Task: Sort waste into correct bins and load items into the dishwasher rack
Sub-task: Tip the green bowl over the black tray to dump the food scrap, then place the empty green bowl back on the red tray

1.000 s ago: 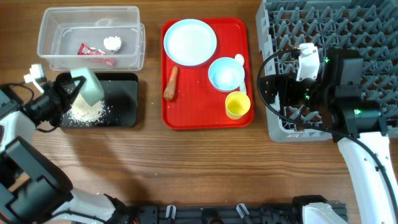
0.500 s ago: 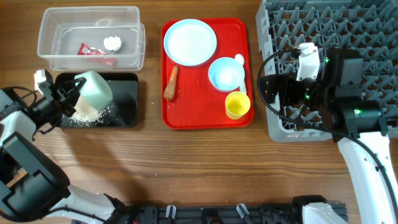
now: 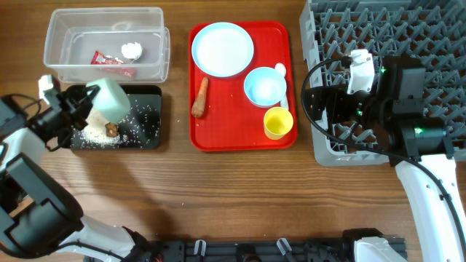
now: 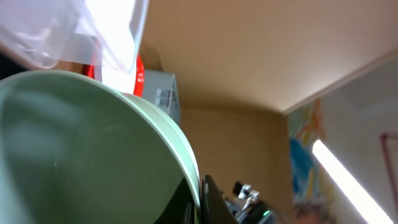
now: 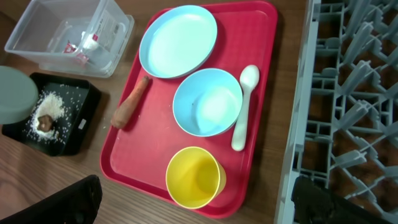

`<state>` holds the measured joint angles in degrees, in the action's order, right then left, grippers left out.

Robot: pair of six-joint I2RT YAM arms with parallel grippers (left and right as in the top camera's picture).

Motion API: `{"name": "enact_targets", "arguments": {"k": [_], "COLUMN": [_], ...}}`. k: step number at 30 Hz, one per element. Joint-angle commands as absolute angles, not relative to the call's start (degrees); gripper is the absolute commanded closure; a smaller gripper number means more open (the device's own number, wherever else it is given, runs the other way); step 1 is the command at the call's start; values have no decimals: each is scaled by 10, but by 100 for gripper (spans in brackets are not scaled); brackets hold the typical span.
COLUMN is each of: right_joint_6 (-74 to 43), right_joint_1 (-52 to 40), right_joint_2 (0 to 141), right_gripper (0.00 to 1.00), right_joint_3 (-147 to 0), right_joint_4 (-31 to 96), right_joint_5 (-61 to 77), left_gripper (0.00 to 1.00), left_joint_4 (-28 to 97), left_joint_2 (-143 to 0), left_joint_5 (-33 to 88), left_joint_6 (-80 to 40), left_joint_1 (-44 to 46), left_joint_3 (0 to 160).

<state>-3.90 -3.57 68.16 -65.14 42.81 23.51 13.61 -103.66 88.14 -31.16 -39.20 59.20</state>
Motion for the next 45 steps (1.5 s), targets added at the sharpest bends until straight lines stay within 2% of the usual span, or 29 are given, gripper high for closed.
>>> {"name": "enact_targets", "arguments": {"k": [1, 6, 11, 18, 20, 26, 36, 37, 38, 40, 41, 45], "right_joint_6": [-48, -51, -51, -51, -51, -51, -51, -51, -51, -51, -51, -51], "right_joint_1": [-39, -39, -39, -39, -39, -39, -39, -39, -39, -39, -39, -39], "right_joint_2": [684, 684, 684, 684, 684, 684, 684, 684, 684, 684, 684, 684], "right_gripper": [0, 0, 0, 0, 0, 0, 0, 0, 0, 0, 0, 0], "right_joint_3": [-666, -666, -666, -666, -666, -666, -666, -666, -666, -666, -666, -666], "right_joint_4": [426, 425, 427, 427, 426, 425, 429, 429, 429, 429, 429, 429], "right_joint_5": [230, 229, 229, 229, 229, 229, 229, 229, 229, 229, 229, 229], "left_gripper": [96, 96, 96, 96, 96, 96, 96, 92, 85, 63, 57, 50], "left_joint_4": [86, 50, 45, 133, 148, 158, 169, 165, 161, 159, 159, 174], "left_joint_2": [-998, -935, -905, -921, -927, -954, -1007, -1007, -1007, -1007, -1005, -988], "left_joint_5": [851, 710, 527, 139, 72, 39, 41, 45, 46, 46, 46, 46], "left_joint_6": [-305, -301, -206, -65, -33, 12, 13, 13, 13, 13, 13, -10], "left_joint_1": [-323, -198, -27, 205, 255, 331, 342, 342, 343, 343, 343, 339], "left_joint_3": [592, 592, 592, 592, 591, 591, 591, 591, 591, 592, 592, 606]}}
